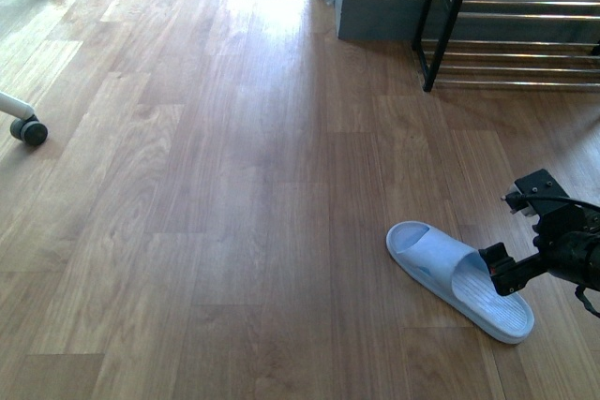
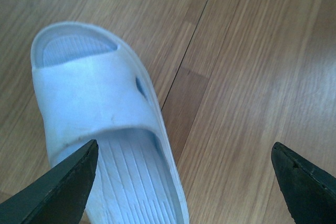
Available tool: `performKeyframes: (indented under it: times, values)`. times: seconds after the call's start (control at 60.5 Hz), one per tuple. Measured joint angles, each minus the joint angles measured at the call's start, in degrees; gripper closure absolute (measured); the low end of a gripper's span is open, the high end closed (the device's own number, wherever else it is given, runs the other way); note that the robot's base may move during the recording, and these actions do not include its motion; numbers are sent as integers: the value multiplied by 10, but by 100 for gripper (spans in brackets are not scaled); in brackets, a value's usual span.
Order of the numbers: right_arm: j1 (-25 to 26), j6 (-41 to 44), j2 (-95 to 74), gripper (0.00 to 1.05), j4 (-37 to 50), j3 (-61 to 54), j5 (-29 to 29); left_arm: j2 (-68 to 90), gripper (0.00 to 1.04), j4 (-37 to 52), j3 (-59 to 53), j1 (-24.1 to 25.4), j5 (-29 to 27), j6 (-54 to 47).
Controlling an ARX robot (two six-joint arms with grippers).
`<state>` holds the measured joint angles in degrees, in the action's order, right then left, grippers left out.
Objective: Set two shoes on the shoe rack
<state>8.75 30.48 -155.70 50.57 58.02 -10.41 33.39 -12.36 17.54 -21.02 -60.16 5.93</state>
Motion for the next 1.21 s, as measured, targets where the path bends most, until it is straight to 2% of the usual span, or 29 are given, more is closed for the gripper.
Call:
performKeyframes:
  times: [0.347,0.579,0.711,0.943,1.208]
  values:
    - [-18,48,-47,9,-17,36,-8,0,103,0,0,0,0,0]
    - [-23,140,-52,9,-11,46,-17,0,103,0,0,0,0,0]
    - [-20,185,-64,9,-40,69,-23,0,103,0,0,0,0,0]
    - [-28,224,-102,9,-94,144,-12,0,103,0,0,0,0,0]
    - [-31,213,-111,9,-128,186,-30,0,103,0,0,0,0,0]
